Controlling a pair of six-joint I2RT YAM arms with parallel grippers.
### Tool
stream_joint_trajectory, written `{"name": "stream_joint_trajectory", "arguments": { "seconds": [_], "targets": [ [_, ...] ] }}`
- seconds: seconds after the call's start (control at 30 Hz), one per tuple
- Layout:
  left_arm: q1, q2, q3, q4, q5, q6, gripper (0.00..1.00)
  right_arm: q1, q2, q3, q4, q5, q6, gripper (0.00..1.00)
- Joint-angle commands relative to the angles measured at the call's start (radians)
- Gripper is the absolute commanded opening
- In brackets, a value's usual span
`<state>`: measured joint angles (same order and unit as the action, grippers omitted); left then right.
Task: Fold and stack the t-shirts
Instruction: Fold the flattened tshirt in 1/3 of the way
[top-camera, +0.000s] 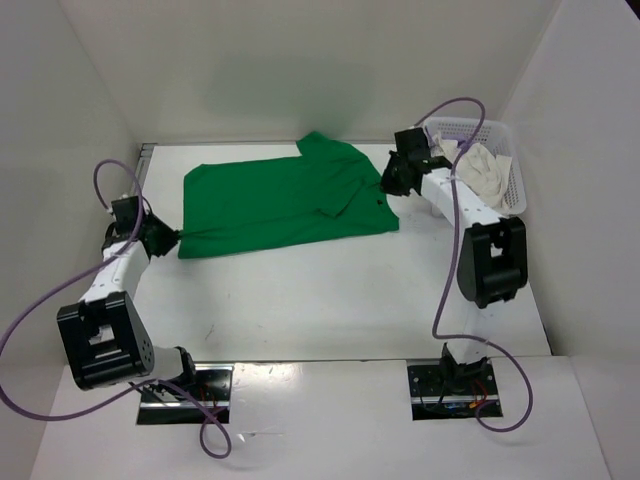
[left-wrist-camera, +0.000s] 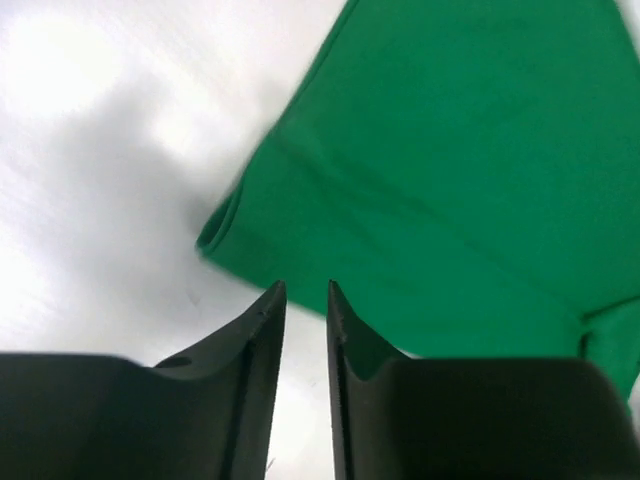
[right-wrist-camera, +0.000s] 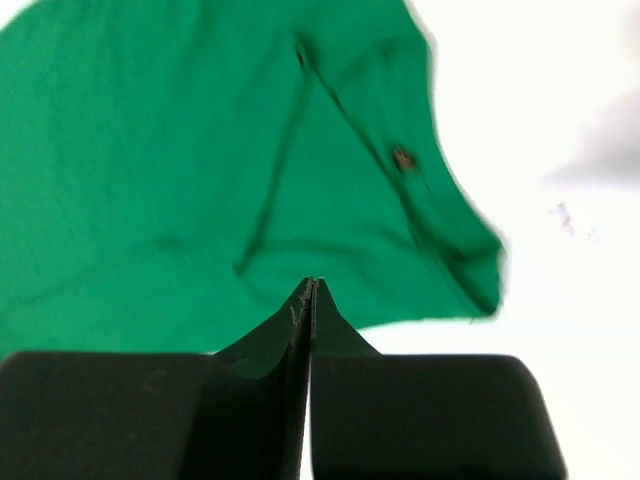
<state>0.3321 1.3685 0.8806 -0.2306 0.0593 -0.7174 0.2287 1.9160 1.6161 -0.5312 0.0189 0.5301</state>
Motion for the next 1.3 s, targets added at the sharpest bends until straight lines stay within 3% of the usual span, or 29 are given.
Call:
{"name": "stream_joint_trajectory", "arguments": {
  "seconds": [0.0, 0.03, 0.1, 0.17, 0.33, 0.5, 0.83, 0.93, 0.97, 1.07, 1.27],
  "targets": [
    [-0.001, -0.013, -0.09, -0.007, 0.045, -0.019, 0.29, -0.006, -0.109, -0.181, 0.103, 0.033, -0.01, 0.0],
    [-0.001, 0.003, -0.106, 0.01, 0.057, -0.019, 0.29, -0.006, -0.12, -0.205, 0.103, 0.042, -0.01, 0.0],
    [0.008, 0.026, -0.127, 0.031, 0.073, -0.043, 0.34, -0.006, -0.13, -0.274, 0.114, 0.064, -0.001, 0.13],
    [0.008, 0.049, -0.127, 0.055, 0.073, -0.068, 0.5, -0.026, -0.146, -0.318, 0.138, 0.084, -0.001, 0.18],
    [0.008, 0.092, -0.127, 0.077, 0.062, -0.09, 0.51, -0.066, -0.124, -0.346, 0.149, 0.096, -0.01, 0.38],
    [0.008, 0.141, -0.138, 0.128, 0.062, -0.123, 0.47, -0.066, -0.063, -0.346, 0.161, 0.096, -0.001, 0.46],
    [0.008, 0.185, -0.138, 0.139, 0.053, -0.123, 0.21, -0.066, 0.038, -0.323, 0.194, 0.061, 0.044, 0.44],
    [0.008, 0.196, -0.128, 0.139, 0.053, -0.113, 0.14, -0.066, 0.058, -0.323, 0.214, 0.047, 0.063, 0.29],
    [0.008, 0.21, -0.117, 0.139, 0.042, -0.113, 0.12, -0.066, 0.058, -0.323, 0.214, 0.047, 0.064, 0.18],
    [0.008, 0.219, -0.103, 0.103, 0.022, -0.09, 0.05, -0.055, 0.04, -0.323, 0.189, 0.047, 0.082, 0.07],
    [0.018, 0.166, -0.092, 0.051, -0.01, -0.045, 0.0, -0.045, -0.155, -0.462, 0.132, 0.069, 0.117, 0.02]
  ]
}}
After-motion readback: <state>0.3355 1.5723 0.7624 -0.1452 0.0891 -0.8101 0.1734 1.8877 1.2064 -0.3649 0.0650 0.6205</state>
